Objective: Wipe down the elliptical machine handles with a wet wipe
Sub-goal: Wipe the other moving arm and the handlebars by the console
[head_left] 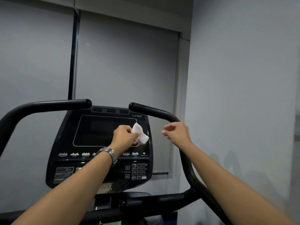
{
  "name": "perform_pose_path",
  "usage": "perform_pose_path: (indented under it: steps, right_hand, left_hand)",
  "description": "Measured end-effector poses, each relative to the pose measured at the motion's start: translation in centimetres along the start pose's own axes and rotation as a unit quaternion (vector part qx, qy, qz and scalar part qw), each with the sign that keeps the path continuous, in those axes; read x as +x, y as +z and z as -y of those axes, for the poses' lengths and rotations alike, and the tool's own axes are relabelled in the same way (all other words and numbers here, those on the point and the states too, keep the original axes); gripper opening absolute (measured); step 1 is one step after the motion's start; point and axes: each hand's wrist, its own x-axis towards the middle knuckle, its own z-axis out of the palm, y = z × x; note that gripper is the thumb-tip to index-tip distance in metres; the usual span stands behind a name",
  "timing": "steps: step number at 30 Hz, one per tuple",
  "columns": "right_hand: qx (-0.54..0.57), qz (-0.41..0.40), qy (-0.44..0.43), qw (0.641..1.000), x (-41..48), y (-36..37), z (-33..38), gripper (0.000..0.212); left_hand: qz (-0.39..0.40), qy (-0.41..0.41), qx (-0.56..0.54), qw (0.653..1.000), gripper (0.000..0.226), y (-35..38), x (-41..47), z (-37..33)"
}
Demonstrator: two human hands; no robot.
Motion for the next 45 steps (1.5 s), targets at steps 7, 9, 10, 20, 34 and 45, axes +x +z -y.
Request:
perform_pose_path:
  steps: [7,9,10,20,34,45]
  right_hand:
    - [-0.297,-0.121,-0.115,0.940,1.7,-4.4,-2.6,0.011]
    - [-0.362,-0.076,-0.120,0.921,1.7,-4.1,-4.1,0.014]
    - [-0.396,-0.053,-0.120,0.909,1.7,-3.7,-4.8,0.024]
    - [-0.462,0.003,-0.107,0.880,2.0,-3.2,-6.5,0.050]
    - [-0.401,-0.005,-0.122,0.908,2.8,-3.4,-8.1,0.055]
    - [-0.414,0.007,-0.122,0.902,3.2,-3.6,-8.6,0.057]
  left_hand:
    - [-0.205,0.128,0.171,0.955,0.018,-2.1,2.0,-1.5]
    - [-0.239,0.213,0.221,0.921,0.017,-2.1,3.1,-2.7]
    - [-0.246,0.254,0.245,0.902,0.016,-1.9,3.8,-3.3]
    - [-0.160,0.398,0.391,0.814,0.009,2.7,8.7,-5.2]
    - [-0.037,0.501,0.425,0.753,0.032,9.6,9.8,-4.2]
    - [-0.028,0.452,0.474,0.755,0.009,11.1,8.2,-6.1]
